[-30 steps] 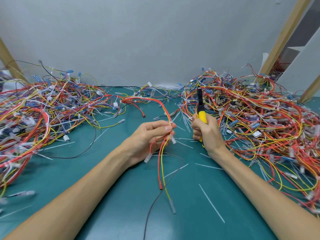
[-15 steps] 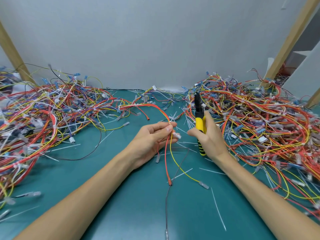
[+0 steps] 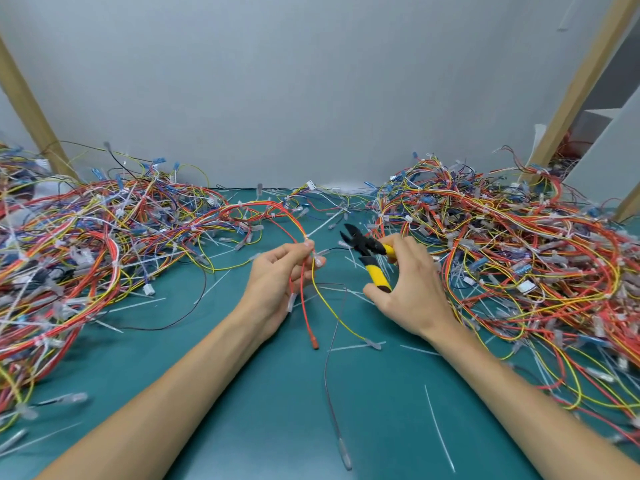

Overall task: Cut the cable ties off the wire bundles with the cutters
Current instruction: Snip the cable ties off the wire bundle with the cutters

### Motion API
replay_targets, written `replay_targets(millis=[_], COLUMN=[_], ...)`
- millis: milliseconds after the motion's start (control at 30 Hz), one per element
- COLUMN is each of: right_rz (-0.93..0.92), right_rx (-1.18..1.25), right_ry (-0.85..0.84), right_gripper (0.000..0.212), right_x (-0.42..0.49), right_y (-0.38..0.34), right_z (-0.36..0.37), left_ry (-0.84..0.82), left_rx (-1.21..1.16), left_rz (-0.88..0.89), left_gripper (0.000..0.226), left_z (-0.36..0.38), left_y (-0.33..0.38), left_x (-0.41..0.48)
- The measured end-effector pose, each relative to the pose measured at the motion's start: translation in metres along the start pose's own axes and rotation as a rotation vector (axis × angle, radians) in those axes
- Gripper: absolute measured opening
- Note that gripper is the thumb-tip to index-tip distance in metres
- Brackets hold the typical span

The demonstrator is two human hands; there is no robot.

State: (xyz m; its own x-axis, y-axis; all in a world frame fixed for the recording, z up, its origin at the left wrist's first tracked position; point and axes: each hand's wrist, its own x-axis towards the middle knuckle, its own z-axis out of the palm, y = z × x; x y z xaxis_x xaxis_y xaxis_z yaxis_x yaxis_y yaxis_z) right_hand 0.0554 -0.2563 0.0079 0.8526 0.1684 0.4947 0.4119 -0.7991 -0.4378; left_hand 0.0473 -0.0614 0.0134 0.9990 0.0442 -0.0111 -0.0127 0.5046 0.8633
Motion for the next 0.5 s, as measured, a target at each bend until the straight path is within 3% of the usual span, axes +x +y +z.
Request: replay_targets(millis=[133,500], right_rz=[-0.009,-0.095], right_rx=[-0.043,-0.073], right_ry=[-0.029,-0.074], right_gripper=[0.059,0.060], right_x=[0.0000,-0.0022], right_y=[-0.0006,-0.0044], right_z=[0.0003,-0.0008], left_ry=[-0.025,-0.106], left_rx=[0.039,0.228], left_rz=[-0.012,-0.015], left_gripper=[0.012,0.026], left_z=[0.0001,-0.0010], left_y=[-0.0002,-0.0026], left_x=[-0.0010,-0.0006])
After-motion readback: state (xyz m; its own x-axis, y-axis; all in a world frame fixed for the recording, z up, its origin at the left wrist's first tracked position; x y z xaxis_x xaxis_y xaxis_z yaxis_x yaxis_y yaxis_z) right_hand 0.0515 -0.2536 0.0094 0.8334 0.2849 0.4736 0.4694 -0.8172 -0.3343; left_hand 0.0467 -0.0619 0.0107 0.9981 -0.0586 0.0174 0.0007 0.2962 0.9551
